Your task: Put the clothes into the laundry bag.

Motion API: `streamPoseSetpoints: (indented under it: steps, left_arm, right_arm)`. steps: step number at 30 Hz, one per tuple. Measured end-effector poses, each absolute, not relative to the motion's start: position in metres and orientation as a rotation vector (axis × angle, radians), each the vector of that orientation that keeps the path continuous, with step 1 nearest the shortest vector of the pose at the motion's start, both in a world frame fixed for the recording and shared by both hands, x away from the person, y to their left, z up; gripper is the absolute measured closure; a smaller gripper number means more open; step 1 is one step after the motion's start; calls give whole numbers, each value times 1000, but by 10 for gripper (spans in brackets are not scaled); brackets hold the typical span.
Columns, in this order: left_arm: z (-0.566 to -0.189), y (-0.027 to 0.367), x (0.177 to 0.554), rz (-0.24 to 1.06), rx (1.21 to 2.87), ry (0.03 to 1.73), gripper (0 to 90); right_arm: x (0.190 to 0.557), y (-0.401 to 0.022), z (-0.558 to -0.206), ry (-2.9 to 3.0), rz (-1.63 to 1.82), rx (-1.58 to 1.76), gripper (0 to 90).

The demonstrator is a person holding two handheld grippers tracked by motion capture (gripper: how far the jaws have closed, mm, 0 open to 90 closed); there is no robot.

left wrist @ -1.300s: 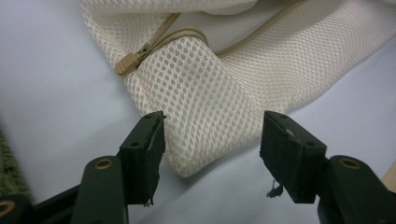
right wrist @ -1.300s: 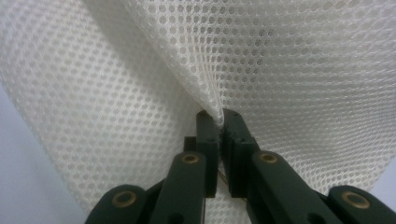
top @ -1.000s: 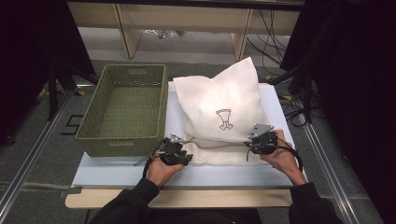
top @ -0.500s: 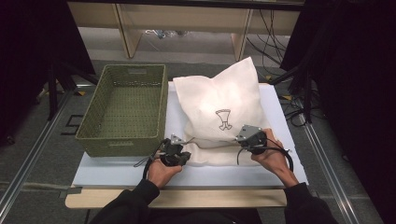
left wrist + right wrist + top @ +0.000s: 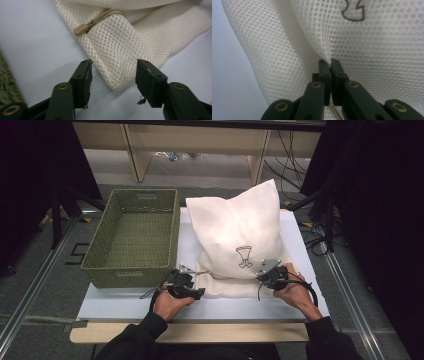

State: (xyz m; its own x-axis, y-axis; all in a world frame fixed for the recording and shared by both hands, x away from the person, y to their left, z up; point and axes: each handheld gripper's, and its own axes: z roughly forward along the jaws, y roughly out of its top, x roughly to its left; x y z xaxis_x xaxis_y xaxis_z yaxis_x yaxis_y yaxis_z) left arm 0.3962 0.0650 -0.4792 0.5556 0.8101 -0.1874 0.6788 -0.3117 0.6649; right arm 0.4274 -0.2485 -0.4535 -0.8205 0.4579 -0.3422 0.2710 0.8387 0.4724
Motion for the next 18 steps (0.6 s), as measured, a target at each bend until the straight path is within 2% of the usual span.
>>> streamPoseSetpoints:
  steps: [4, 11, 18]
  left_arm:
    - [-482, 60, 399, 213, 2075, 1180, 485]
    - [-487, 58, 402, 252, 2048, 1167, 824]
    - [-477, 45, 383, 297, 2107, 1051, 864]
  right_arm:
    - [429, -250, -453, 2563, 572, 514, 899]
    - [429, -252, -452, 2569, 578, 515, 899]
    - [430, -261, -448, 2540, 572, 579, 898]
